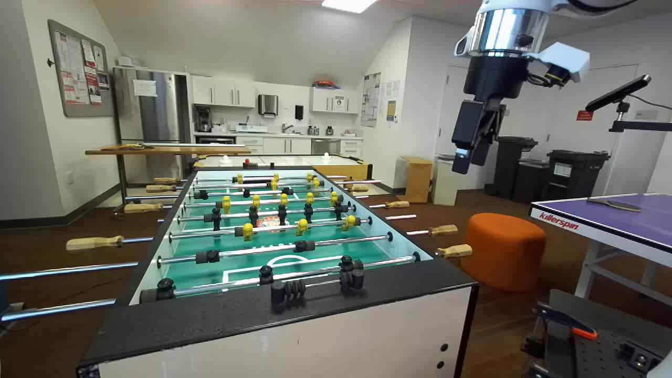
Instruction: Rotate the first foosball rod anticlockwise
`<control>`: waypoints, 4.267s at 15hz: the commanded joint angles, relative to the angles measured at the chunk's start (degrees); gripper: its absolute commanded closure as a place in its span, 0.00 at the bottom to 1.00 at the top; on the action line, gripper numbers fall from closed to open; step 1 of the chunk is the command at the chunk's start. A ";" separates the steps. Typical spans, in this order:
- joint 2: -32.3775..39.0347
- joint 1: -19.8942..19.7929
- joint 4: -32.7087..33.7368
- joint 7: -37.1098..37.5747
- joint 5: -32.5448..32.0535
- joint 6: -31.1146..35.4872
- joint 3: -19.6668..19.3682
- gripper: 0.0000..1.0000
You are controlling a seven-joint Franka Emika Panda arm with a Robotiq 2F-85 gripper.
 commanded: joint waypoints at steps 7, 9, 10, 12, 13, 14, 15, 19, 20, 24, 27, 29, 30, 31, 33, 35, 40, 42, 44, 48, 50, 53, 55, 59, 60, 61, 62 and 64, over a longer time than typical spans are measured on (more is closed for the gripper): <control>0.01 0.17 0.29 0.04 -0.20 0.21 -1.11 0.00; -0.53 -0.72 0.49 -1.16 0.29 0.48 -3.55 0.00; -0.73 -1.24 0.69 -2.49 0.90 0.17 -5.76 0.00; -0.95 -2.37 0.91 -5.35 2.10 0.14 -10.65 0.00; -0.83 -2.93 1.13 -7.04 2.77 0.14 -13.08 0.00; -0.84 -3.47 1.22 -9.68 3.66 0.11 -15.89 0.00; -0.60 -3.92 1.37 -12.81 5.02 -0.03 -18.84 0.00; 0.26 -6.12 1.93 -26.12 11.07 -1.55 -30.13 0.00; 0.51 -6.57 1.75 -29.57 12.77 -1.81 -32.94 0.00; 0.67 -9.08 1.05 -33.40 14.71 -2.02 -35.08 0.00; 1.21 -9.84 1.02 -34.94 15.28 -2.44 -36.45 0.00; 1.31 -9.77 1.02 -34.91 15.41 -2.44 -36.15 0.00; 2.51 -9.53 2.58 -34.50 17.22 -3.56 -37.44 0.00; 3.27 -9.62 3.39 -34.82 18.31 -4.29 -38.37 0.00; 6.08 -10.67 6.03 -35.97 20.55 -6.72 -41.73 0.00; 10.23 -11.75 9.76 -37.43 22.74 -12.15 -46.37 0.00; 24.57 -13.08 19.19 -41.95 30.81 -27.66 -58.97 0.00; 30.55 -9.97 21.84 -42.94 34.65 -33.35 -66.29 0.00; 36.70 -9.55 23.45 -42.48 38.75 -38.75 -69.87 0.00; 34.92 -14.94 21.35 -42.17 37.92 -36.46 -64.66 0.00; 35.84 -14.64 21.93 -42.10 38.09 -36.58 -64.44 0.00; 42.31 -18.59 25.33 -34.20 44.32 -41.13 -61.70 0.00; 46.79 -22.03 27.68 -31.00 47.54 -44.65 -59.75 0.00; 58.42 -30.35 34.80 -27.06 50.09 -53.64 -54.89 0.00; 61.03 -32.48 36.67 -25.83 50.14 -55.40 -53.44 0.00; 63.92 -34.54 38.46 -24.97 50.06 -56.61 -51.83 0.00; 66.21 -36.42 40.16 -23.55 49.82 -57.83 -50.35 0.00; 62.43 -36.83 36.11 -25.14 48.46 -53.99 -49.09 0.00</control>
